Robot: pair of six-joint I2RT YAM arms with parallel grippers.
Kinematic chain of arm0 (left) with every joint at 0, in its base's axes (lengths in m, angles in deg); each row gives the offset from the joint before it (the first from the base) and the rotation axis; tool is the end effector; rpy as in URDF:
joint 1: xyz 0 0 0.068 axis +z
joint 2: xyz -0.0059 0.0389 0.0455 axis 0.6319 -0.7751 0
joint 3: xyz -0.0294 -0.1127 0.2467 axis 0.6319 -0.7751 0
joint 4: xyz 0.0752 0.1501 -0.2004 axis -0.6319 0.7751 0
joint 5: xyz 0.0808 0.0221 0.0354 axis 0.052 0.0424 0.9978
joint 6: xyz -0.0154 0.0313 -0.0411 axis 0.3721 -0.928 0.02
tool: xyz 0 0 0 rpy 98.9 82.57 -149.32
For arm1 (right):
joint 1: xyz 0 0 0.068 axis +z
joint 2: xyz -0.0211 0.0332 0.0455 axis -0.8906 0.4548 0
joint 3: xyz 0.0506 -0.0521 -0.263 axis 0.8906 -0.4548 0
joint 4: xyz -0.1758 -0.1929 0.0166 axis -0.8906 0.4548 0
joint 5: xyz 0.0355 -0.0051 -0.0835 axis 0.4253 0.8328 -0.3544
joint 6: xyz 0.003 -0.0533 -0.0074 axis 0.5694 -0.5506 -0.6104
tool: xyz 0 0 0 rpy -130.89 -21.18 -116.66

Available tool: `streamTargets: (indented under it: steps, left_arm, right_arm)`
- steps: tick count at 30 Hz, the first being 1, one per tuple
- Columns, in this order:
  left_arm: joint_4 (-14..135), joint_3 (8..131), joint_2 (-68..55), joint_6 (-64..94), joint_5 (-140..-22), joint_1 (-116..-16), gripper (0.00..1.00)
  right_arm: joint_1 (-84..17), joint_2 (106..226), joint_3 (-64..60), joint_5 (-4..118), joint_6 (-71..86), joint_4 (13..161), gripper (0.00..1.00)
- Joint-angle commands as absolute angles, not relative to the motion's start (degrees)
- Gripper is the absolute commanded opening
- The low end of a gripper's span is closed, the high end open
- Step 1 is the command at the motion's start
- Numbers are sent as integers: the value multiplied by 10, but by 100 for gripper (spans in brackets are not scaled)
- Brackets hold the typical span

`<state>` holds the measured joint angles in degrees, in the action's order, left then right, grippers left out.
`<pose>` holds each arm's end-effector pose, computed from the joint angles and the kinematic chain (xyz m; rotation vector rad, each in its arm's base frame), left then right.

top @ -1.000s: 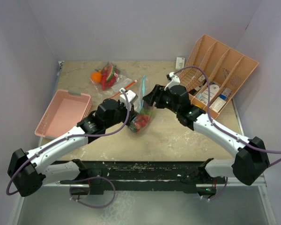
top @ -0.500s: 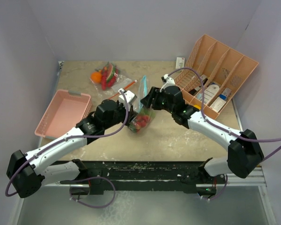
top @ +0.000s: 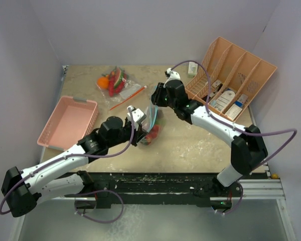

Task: Open the zip-top bag and remove the fake food
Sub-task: Open the zipper of the food storage bag at the center of the board.

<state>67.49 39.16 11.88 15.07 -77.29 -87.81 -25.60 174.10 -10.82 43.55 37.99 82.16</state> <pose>0.1513 -0.1760 0.2906 0.6928 1.8796 -0.7680 0.2960 0.2215 0.3058 0.0725 1.9591 0.7894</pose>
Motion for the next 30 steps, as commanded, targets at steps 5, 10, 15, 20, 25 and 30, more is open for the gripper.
streamTargets:
  steps: [5, 10, 15, 20, 25, 30]
  left_arm:
    - [693, 355, 184, 170, -780, -918, 5]
    - [722, 339, 215, 188, -780, -926, 5]
    - [724, 313, 252, 227, -777, -939, 6]
    - [735, 286, 287, 267, -788, -943, 6]
    - [744, 271, 315, 284, -778, -944, 10]
    - [714, 309, 271, 264, -730, -944, 41]
  right_arm:
    - [-286, 1796, 11, 403, 336, 859, 4]
    - [-329, 1807, 28, 432, 338, 860, 0]
    - [-382, 1812, 38, 465, 337, 859, 0]
    - [-414, 1818, 56, 477, 328, 869, 0]
    - [-416, 1809, 44, 487, 328, 853, 0]
    - [-397, 1770, -26, 507, 325, 806, 0]
